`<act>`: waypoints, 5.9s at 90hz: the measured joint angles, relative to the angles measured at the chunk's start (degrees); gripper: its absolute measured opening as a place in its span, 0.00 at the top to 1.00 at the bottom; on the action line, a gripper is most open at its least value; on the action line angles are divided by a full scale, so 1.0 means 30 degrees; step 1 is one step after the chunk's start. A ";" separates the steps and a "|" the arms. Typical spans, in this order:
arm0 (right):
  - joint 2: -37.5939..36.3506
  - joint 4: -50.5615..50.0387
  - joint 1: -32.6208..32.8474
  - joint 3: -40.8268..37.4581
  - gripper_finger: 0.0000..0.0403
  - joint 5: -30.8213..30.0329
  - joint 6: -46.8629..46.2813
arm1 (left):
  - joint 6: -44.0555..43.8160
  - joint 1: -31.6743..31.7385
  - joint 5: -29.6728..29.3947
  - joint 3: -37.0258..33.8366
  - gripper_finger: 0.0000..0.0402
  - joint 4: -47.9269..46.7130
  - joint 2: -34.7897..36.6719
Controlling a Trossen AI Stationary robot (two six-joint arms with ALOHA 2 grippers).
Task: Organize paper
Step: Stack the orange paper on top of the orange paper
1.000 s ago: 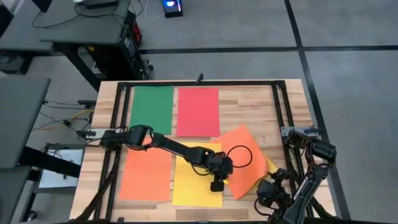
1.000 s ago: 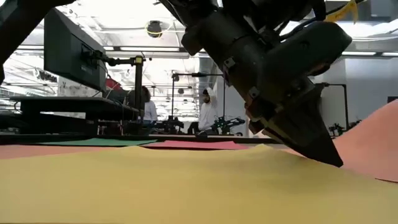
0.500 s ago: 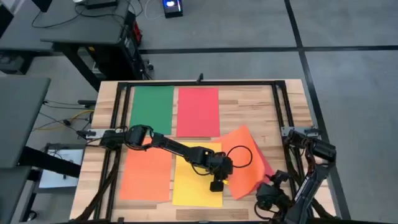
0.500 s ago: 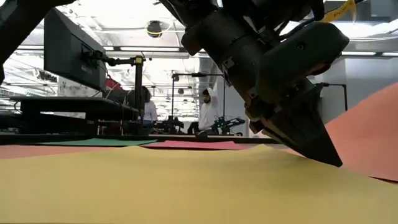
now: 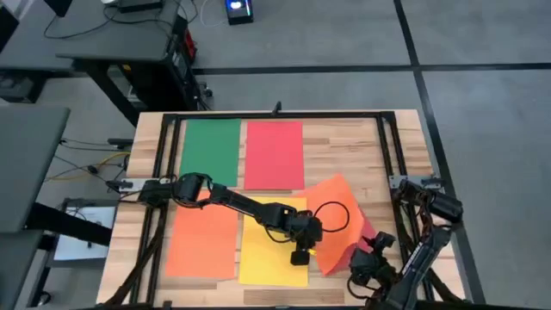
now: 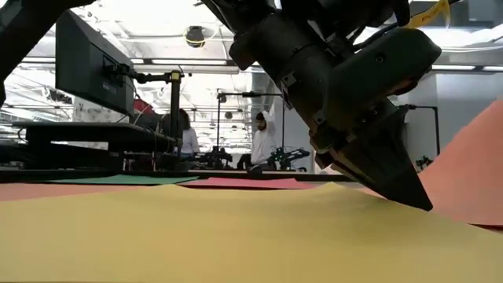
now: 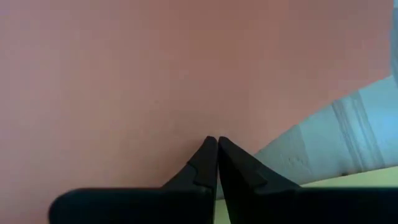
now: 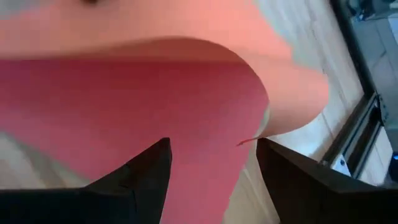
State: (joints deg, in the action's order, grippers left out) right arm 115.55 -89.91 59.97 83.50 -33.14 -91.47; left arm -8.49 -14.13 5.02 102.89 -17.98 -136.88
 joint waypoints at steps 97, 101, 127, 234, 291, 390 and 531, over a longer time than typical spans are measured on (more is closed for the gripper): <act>0.0000 0.7813 0.0287 0.0000 0.45 -0.5206 -0.4273 | -0.0015 0.0000 0.0015 -0.0007 1.00 0.0000 0.0000; 0.0000 0.8120 0.0457 0.0000 0.45 -0.5213 -0.4675 | -0.0015 0.0000 0.0015 -0.0007 1.00 0.0000 0.0000; -0.0022 0.8651 0.0635 -0.1227 0.45 -0.5729 -1.0143 | -0.0022 0.0000 0.0011 -0.0007 1.00 0.0007 0.0000; 0.1449 1.7808 -0.2087 -0.2528 0.35 -0.0686 1.3581 | 0.0429 0.0007 0.0022 -0.0015 1.00 0.0234 0.0000; 0.1800 1.0165 -0.2174 -0.0331 0.34 -0.0597 1.1983 | 0.0408 0.0007 0.0022 -0.0015 1.00 0.0280 0.0000; 0.1756 0.5750 -0.1870 -0.0089 0.34 0.0092 0.8337 | 0.0408 0.0007 0.0022 -0.0007 1.00 0.0255 0.0000; 0.1727 0.6252 -0.1622 0.0678 0.35 -0.0368 0.9011 | 0.0408 0.0015 0.0022 0.0000 1.00 0.0255 0.0000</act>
State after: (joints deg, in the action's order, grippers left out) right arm 120.73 -71.16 55.11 85.54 -34.24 -64.43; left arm -7.27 -14.09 5.08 102.89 -17.21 -136.88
